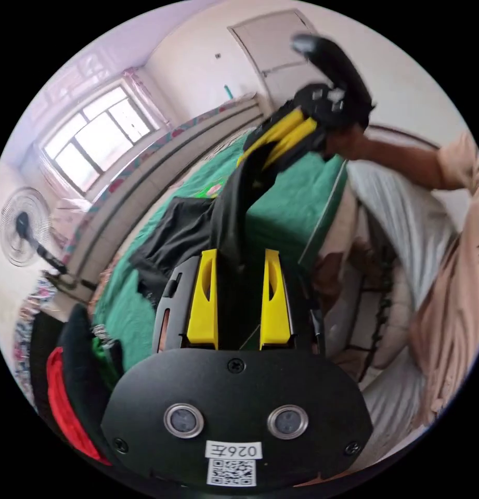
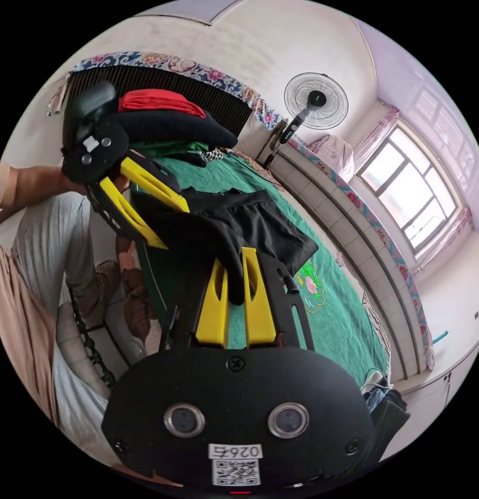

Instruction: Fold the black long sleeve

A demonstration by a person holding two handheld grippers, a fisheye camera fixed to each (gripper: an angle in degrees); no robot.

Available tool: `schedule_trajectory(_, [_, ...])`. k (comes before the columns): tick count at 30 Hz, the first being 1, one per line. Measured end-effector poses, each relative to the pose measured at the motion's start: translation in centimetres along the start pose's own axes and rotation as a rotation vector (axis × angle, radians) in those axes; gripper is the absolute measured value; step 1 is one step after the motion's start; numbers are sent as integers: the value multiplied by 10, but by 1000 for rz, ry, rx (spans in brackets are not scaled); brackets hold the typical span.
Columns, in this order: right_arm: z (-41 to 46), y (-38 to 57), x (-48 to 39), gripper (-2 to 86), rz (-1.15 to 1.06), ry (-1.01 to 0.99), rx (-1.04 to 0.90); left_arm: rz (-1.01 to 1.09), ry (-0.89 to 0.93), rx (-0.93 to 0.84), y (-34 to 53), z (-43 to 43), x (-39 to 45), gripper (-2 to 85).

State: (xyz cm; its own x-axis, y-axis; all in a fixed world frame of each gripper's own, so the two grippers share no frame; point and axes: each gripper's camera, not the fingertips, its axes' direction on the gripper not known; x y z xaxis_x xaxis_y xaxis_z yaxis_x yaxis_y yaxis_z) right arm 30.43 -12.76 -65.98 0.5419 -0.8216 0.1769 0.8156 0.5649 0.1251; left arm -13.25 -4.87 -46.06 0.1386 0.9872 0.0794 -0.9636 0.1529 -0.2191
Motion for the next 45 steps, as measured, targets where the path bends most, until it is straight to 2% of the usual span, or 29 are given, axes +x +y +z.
schedule_trajectory(2, [-15, 5, 11, -5, 18, 5, 15, 26, -226, -143, -3, 2, 10, 130])
schedule_trajectory(3, [-18, 7, 13, -6, 22, 6, 17, 22, -253, -166, -2, 2, 9, 129])
schedule_trajectory(8, [-43, 22, 39, -9, 67, -8, 30, -53, -231, -281, 4, -15, 0, 109])
schedule_trajectory(14, [-59, 29, 62, -9, 54, -19, 32, 46, -340, -358, 2, -18, 32, 46])
schedule_trajectory(22, [-68, 34, 67, -11, -144, -39, -126, 152, -297, -379, -22, -46, 42, 28])
schedule_trajectory(29, [-122, 95, 57, -12, -113, -214, -143, 304, -210, -346, -33, -109, 104, 21])
schedule_trajectory(32, [-153, 100, 54, -12, -156, -251, -130, 351, -226, -344, -41, -134, 115, 21])
schedule_trajectory(35, [-175, 82, 81, -12, -143, -180, -79, 298, -270, -296, -58, -148, 91, 21])
schedule_trajectory(39, [-162, 43, 150, -12, -69, -99, -35, 278, -353, -244, -83, -128, 35, 22])
schedule_trajectory(42, [-111, -1, 214, -11, -43, -64, -93, 277, -342, -274, -111, -77, -29, 22])
schedule_trajectory(45, [-32, -45, 273, -11, -30, -65, -217, 228, -238, -340, -132, 0, -105, 23])
